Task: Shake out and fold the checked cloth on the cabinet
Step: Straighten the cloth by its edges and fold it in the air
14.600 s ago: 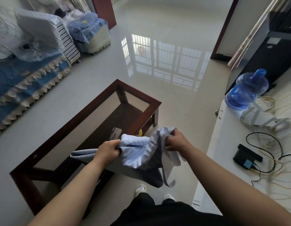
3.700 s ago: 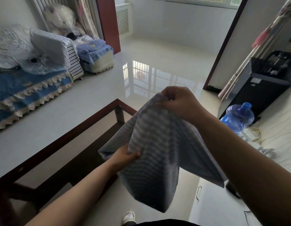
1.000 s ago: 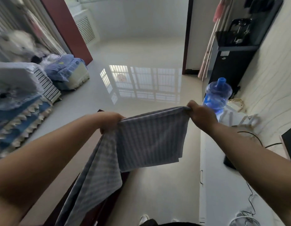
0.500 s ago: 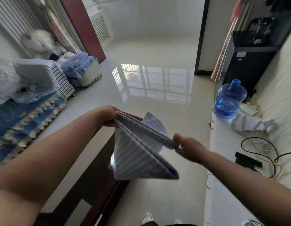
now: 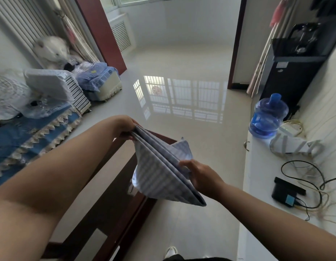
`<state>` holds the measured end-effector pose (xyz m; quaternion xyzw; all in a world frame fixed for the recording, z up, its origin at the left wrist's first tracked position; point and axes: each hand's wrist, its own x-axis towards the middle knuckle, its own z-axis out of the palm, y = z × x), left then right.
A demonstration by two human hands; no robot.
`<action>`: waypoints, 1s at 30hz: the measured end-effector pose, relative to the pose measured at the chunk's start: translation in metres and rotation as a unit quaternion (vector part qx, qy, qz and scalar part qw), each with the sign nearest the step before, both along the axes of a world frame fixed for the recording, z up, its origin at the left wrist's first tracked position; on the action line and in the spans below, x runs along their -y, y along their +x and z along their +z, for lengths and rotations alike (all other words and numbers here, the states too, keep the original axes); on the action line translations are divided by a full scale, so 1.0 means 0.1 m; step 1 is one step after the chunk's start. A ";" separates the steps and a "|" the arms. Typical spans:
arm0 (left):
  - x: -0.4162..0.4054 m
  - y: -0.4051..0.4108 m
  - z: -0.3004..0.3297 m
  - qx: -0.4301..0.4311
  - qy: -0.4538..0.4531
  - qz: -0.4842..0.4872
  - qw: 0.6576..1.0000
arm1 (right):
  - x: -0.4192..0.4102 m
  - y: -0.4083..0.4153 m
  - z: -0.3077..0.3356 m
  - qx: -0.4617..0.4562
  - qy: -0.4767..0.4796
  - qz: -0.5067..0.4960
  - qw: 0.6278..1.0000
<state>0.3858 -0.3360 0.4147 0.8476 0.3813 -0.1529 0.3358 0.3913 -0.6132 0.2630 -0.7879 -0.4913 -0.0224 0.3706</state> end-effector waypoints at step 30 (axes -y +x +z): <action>0.08 0.03 -0.36 0.024 -0.233 -0.215 0.948 | -0.33 1.78 1.21 -0.073 -0.241 -0.233 0.939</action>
